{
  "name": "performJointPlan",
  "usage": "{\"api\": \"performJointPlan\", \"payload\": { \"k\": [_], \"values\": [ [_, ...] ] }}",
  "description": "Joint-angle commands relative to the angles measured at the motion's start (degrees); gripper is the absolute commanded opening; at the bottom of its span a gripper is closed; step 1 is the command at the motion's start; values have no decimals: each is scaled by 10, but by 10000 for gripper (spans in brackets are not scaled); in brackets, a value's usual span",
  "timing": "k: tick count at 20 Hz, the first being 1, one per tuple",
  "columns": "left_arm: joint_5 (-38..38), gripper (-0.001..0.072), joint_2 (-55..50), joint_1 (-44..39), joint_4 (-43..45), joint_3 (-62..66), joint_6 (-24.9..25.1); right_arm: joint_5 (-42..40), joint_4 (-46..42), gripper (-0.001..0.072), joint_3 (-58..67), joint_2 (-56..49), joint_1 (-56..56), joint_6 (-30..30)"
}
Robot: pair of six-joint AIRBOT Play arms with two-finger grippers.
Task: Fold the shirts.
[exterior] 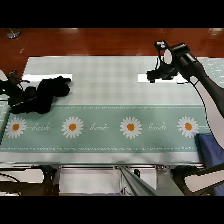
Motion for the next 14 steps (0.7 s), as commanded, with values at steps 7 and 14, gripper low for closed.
{"api": "performJointPlan", "payload": {
  "k": [7, 14],
  "values": [
    [43, 30, 233, -14, -363, 104, 152, -11, -31, 619, 0, 193, 0, -1],
    [59, 30, 334, -131, -449, 281, 135, 17, -25, 620, 0, 382, 0, -20]
  ]
}}
